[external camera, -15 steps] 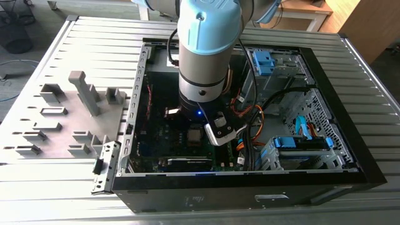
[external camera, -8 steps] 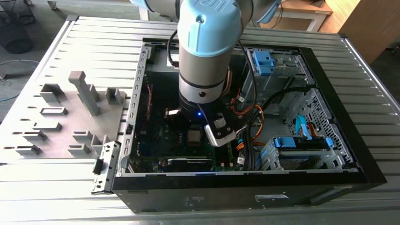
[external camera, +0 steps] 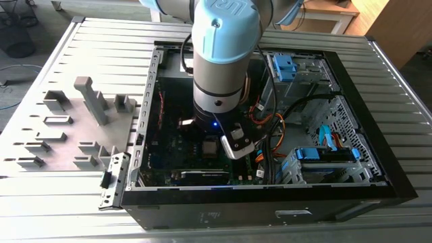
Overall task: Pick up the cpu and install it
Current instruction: 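Place the cpu into insertion slot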
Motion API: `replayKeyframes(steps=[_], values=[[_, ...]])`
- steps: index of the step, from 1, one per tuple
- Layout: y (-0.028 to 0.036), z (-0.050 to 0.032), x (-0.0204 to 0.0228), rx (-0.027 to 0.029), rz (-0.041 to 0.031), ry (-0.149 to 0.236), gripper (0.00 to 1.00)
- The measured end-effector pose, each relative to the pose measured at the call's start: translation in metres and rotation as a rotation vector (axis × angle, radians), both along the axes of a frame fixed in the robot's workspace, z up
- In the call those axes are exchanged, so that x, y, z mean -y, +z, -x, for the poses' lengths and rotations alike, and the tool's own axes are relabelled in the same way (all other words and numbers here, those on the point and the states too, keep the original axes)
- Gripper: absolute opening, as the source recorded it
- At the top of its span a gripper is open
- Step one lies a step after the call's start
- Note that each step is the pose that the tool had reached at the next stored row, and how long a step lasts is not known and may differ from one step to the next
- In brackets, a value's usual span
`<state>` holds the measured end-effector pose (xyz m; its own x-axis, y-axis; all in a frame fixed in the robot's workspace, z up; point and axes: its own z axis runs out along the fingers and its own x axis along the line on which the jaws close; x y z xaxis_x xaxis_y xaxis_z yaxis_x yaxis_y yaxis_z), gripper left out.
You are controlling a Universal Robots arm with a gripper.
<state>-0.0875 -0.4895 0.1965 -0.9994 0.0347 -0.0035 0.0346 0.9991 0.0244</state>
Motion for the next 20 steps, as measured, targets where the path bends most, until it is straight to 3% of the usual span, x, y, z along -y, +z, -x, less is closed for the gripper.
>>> replayKeyframes(steps=[10,17,20], values=[[-0.0026,-0.0001,0.0001,0.0,0.0,0.0,0.47],[-0.0036,-0.0001,0.0017,0.0,-0.0151,0.0,0.47],[-0.0037,-0.0001,0.0025,0.0,-0.0165,0.0,0.47]])
